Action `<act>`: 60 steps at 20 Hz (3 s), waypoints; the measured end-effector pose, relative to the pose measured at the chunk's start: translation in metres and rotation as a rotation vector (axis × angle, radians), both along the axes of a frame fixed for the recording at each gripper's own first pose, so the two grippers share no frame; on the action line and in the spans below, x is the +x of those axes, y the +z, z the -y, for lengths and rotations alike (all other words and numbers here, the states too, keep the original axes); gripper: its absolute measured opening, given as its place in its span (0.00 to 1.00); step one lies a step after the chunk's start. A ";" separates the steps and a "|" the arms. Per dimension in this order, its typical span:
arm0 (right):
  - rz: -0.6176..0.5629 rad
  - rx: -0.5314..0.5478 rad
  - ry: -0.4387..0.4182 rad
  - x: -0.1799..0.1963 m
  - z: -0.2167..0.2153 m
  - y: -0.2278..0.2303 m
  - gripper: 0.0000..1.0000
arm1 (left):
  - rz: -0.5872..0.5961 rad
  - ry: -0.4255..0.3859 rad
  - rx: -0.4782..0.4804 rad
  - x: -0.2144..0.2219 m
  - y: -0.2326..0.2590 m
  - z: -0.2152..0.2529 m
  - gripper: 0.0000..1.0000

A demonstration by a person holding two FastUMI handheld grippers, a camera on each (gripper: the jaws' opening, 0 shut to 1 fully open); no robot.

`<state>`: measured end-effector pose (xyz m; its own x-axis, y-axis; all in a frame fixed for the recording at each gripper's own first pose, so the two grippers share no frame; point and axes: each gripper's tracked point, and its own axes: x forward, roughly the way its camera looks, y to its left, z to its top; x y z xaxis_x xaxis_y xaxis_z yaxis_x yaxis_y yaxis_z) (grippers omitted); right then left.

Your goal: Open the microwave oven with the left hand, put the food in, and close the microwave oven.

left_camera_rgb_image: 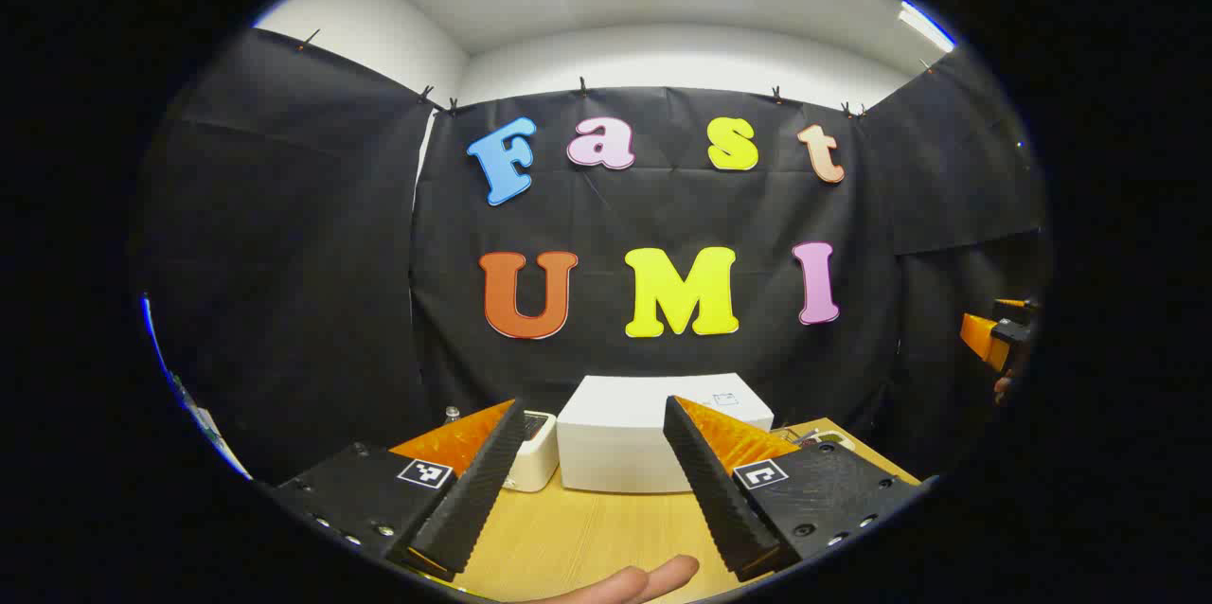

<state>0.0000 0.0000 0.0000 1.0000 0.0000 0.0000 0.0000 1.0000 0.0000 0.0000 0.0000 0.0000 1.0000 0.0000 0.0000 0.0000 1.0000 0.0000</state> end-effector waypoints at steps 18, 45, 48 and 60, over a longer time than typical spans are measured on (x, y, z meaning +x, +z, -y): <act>-0.053 0.057 0.040 0.010 0.000 -0.023 1.00 | -0.047 -0.084 -0.016 0.025 -0.031 0.035 0.92; -0.052 0.052 0.104 0.028 0.038 -0.073 1.00 | -0.265 -0.243 -0.052 0.245 -0.291 0.196 0.93; -0.058 0.024 0.097 0.032 0.041 -0.082 1.00 | -0.284 -0.265 -0.056 0.253 -0.304 0.212 0.92; -0.124 0.004 0.111 0.043 0.042 -0.119 1.00 | -0.313 -0.203 0.011 0.284 -0.340 0.217 0.37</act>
